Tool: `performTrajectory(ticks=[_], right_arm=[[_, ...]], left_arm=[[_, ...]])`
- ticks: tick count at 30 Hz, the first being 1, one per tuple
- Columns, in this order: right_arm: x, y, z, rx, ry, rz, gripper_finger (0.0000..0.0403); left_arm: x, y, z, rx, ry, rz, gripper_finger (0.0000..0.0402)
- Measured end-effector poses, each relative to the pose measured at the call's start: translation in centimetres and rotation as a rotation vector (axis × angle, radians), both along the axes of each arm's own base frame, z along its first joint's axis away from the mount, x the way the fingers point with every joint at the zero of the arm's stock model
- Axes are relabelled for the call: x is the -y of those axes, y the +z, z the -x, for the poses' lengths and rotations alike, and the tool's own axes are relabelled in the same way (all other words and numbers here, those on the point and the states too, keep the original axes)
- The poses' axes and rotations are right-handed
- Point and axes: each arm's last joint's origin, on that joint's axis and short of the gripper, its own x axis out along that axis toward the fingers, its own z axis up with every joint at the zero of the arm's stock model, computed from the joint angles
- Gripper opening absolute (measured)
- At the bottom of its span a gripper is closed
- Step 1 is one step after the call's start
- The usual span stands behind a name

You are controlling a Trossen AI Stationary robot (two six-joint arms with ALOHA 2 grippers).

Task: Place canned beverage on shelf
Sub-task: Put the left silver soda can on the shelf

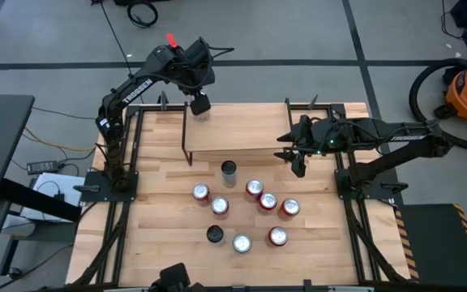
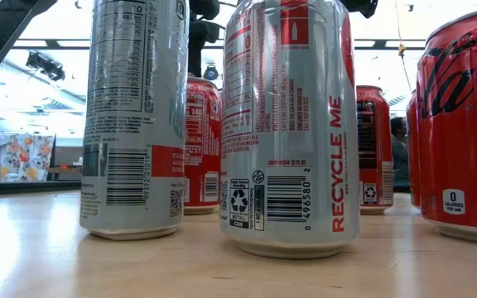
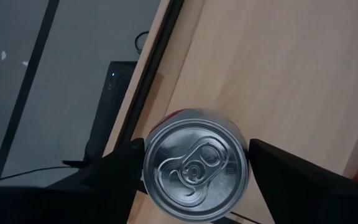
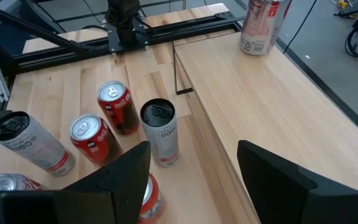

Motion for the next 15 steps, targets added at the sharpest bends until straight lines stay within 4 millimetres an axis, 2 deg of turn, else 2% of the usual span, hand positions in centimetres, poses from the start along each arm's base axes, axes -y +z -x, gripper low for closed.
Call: performTrajectory(ticks=[11, 15], right_arm=[[0.0, 0.0, 0.0, 0.0, 0.0, 0.0, 0.0251], [0.0, 0.0, 0.0, 0.0, 0.001, 0.0, 0.0251]], left_arm=[[0.32, 0.13, -0.31, 0.011, 0.048, -0.017, 0.0316], [0.52, 0.96, -0.2, 0.042, 0.067, -0.031, 0.0316]])
